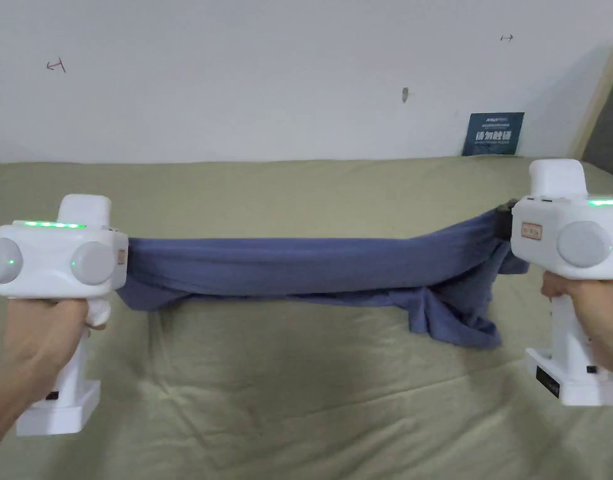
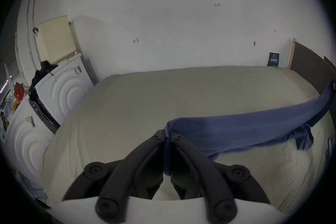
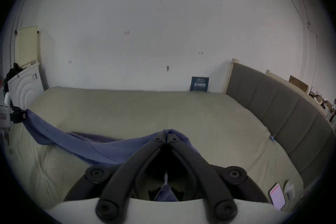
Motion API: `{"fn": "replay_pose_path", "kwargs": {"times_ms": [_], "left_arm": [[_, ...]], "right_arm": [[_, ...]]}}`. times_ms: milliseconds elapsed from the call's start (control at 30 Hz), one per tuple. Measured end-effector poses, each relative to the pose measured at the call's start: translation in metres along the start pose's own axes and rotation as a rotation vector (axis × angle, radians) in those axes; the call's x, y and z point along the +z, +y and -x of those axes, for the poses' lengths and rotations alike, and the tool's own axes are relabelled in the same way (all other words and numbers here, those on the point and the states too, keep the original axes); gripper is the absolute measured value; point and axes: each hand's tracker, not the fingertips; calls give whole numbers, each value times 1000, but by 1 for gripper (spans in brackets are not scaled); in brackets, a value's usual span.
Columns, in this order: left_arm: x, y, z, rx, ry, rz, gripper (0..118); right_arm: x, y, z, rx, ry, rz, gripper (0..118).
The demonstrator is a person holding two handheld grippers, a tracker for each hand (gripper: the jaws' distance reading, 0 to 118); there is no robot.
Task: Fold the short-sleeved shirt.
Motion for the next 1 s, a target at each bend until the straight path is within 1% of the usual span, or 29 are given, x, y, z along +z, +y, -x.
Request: {"fn": "replay_pose_path", "kwargs": {"times_ms": [67, 100, 133, 200, 333, 367, 533, 567, 600, 667, 833, 967, 1000], "left_arm": [[23, -20, 6, -1, -4, 10, 5], [35, -30, 11, 1, -20, 14, 5], [48, -41, 13, -3, -21, 16, 5], [72, -63, 16, -27, -21, 22, 5], [111, -111, 28, -32, -52, 46, 5], [120, -123, 30, -27, -57, 46, 5], [163, -185, 42, 36, -105, 79, 5], [168, -196, 45, 38, -107, 85, 5], [174, -208, 47, 31, -103, 92, 5], [184, -223, 51, 32, -113, 112, 5], [201, -246, 58, 42, -141, 152, 5], [201, -255, 53, -15, -152, 193, 5], [200, -256, 52, -11, -154, 198, 5]], "right_arm": [[23, -21, -5, 4, 48, 20, 0], [37, -33, -8, -1, 36, 21, 0], [52, -45, -11, -20, 61, 35, 0], [81, -68, -15, -30, 61, 47, 0], [131, -115, -28, -34, 97, 96, 0], [140, -126, -30, -32, 83, 104, 0], [191, -178, -38, -38, 87, 148, 0], [199, -186, -41, -38, 102, 164, 0], [207, -195, -40, -40, 94, 169, 0], [220, -208, -44, -67, 105, 191, 0], [242, -232, -47, -62, 105, 218, 0], [237, -238, -50, -65, 96, 237, 0], [235, -239, -50, -62, 95, 241, 0]]}}
